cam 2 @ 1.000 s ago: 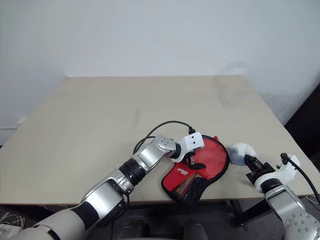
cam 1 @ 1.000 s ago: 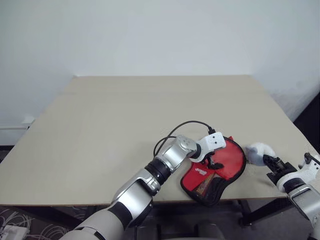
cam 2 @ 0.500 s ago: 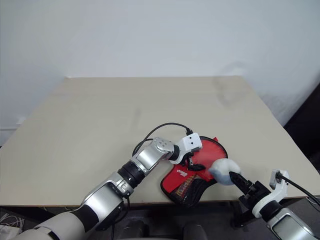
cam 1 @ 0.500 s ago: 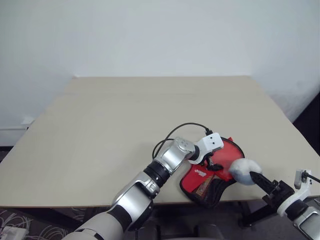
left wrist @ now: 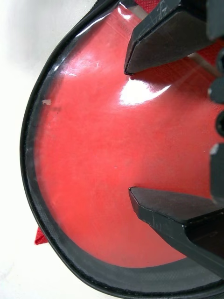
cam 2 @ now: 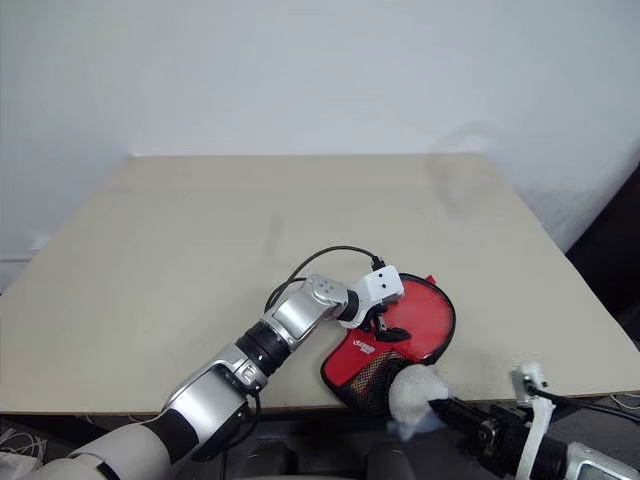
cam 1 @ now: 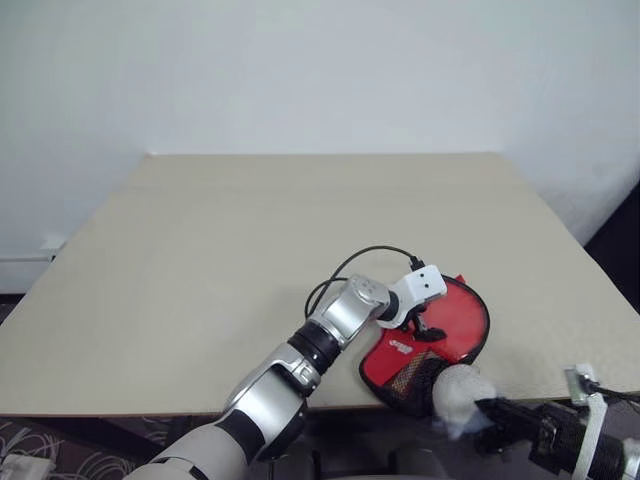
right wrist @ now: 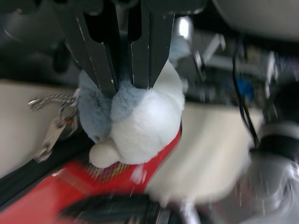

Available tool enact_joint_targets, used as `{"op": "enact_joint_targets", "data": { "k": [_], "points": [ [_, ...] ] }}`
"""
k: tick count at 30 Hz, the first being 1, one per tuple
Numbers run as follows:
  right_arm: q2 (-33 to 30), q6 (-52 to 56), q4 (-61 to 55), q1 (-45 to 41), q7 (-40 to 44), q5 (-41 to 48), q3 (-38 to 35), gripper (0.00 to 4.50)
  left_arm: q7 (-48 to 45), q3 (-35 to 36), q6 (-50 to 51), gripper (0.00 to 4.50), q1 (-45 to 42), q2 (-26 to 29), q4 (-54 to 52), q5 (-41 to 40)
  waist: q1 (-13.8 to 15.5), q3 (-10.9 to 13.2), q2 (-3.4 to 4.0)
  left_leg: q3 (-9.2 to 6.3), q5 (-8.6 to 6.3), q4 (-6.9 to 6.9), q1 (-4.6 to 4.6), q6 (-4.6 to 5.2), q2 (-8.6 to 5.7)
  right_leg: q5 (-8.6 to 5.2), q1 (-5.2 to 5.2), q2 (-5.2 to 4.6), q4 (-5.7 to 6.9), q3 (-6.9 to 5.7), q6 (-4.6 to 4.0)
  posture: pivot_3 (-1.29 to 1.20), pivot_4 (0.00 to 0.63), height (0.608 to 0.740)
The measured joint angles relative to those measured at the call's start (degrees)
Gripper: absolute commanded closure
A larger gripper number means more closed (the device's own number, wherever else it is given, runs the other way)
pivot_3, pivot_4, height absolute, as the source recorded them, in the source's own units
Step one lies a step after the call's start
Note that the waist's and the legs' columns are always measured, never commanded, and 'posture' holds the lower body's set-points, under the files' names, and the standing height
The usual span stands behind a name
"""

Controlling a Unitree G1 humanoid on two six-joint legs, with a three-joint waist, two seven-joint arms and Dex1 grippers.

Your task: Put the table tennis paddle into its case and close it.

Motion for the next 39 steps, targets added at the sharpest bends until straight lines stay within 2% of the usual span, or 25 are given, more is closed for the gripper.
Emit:
{"op": "enact_joint_targets", "data": {
  "k": [3,8,13,20,24,28,33,36,39],
  "points": [
    [-4.45,-1.94,-0.11,-0.11,4.83,-5.69,3.79,4.49,0.07,0.34,0.00,0.47,-0.07,-0.07,0.20,0.00,0.06,-0.01,-0.05,0.11,-0.24,0.09,0.20,0.04,-0.15,-0.01,0.27,-0.60,-0.02,-0.61,0.01,0.00,0.000,0.740],
    [-9.37,-4.61,-0.11,-1.50,10.37,-13.01,10.54,4.49,0.11,0.65,0.10,0.47,0.27,0.13,0.21,0.01,0.75,-0.22,-0.28,0.04,-0.77,0.25,0.26,-0.19,-0.12,-0.01,0.19,-0.63,0.09,-1.06,0.02,0.00,0.000,0.740],
    [-12.62,-4.69,-2.43,-4.83,11.63,-16.57,15.62,4.49,0.17,0.81,0.25,0.47,0.34,0.49,0.20,0.01,1.67,-0.61,-0.67,-0.02,-1.02,0.22,0.27,-0.31,-0.09,-0.38,-0.01,-0.54,0.34,-1.29,-0.12,0.00,0.000,0.740],
    [-11.11,-4.69,-3.86,-10.43,11.66,-16.72,19.17,4.49,1.49,0.87,0.67,0.47,0.59,0.73,0.20,0.04,2.01,-0.58,-1.21,-0.03,-1.08,0.68,0.31,-0.40,-0.08,-0.49,-0.11,-0.55,0.96,-1.29,-0.15,0.00,0.000,0.740],
    [-11.22,-4.58,-5.76,-10.67,12.43,-15.54,19.34,4.49,1.78,0.87,0.68,0.47,0.69,1.04,0.20,0.04,1.99,-0.58,-1.19,-0.07,-1.09,0.77,0.45,-0.42,-0.07,-0.49,-0.02,-0.59,0.98,-1.33,-0.15,0.00,0.000,0.740],
    [-13.47,-2.20,-11.04,-11.78,12.32,-8.50,16.01,4.49,1.79,0.87,0.72,0.47,0.70,1.25,0.35,0.06,1.95,-0.52,-1.21,-0.05,-1.18,0.77,0.95,-0.52,-0.04,-0.49,0.34,-0.65,0.95,-1.37,-0.15,0.00,0.000,0.740],
    [-16.06,-0.14,-15.79,-15.03,5.97,0.35,15.40,4.49,1.35,0.86,0.75,0.47,0.35,1.26,0.45,0.06,2.01,-0.51,-1.20,-0.02,-1.26,0.75,0.98,-0.55,-0.03,-0.49,0.33,-0.75,0.92,-1.48,-0.15,0.00,0.000,0.740],
    [-16.92,0.41,-16.32,-19.05,2.47,3.95,16.61,4.49,0.97,0.85,0.75,0.47,0.27,1.28,0.49,0.05,2.06,-0.48,-1.25,-0.01,-1.30,0.74,0.98,-0.56,-0.03,-0.49,0.33,-0.78,0.89,-1.54,-0.15,0.00,0.000,0.740],
    [-16.94,1.84,-16.30,-24.27,1.41,2.71,22.27,4.49,0.60,0.82,0.75,0.47,0.23,1.27,0.59,0.06,2.09,-0.48,-1.26,0.02,-1.37,0.74,0.99,-0.56,-0.03,-0.49,0.32,-0.80,0.89,-1.55,-0.16,0.00,0.000,0.740]
  ]
}}
